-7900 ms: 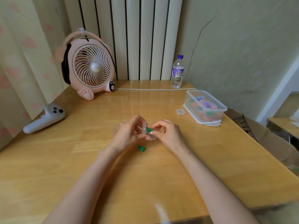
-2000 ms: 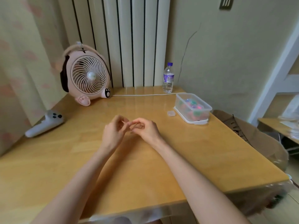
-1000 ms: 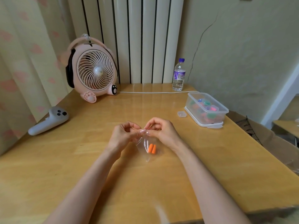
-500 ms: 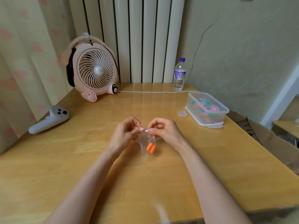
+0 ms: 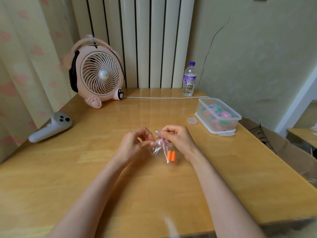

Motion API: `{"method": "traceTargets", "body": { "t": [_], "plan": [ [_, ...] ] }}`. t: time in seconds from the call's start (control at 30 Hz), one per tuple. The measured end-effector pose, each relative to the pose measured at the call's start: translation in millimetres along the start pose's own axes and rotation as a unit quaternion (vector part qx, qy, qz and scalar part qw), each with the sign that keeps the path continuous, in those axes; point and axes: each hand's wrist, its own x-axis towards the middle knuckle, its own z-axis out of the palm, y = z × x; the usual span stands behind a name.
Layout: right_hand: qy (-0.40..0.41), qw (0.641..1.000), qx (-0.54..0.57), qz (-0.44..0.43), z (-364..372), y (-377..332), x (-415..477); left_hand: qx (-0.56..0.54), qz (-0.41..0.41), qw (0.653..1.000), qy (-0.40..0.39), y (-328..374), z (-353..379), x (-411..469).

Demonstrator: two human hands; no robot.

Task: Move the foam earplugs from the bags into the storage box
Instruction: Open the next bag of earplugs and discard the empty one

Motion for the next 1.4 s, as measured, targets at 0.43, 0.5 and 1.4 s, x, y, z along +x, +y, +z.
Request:
{"method": "traceTargets", "body": {
  "t": [0.43,0.5,1.4],
  "plan": [
    [-0.074,0.994,0.079,0.005,1,-3,-5,-0.151,-0.061,0.986,0.016,-3,-5,0],
    [-0.092,0.992,0.087,0.002,0,-4,-5,-0.174,-0.074,0.982,0.015,-2,-5,-1],
    [0.045,0.996,0.04,0.064,-11,-1,0,-0.163,-0.269,0.945,0.09,-18,0,2]
  ]
}}
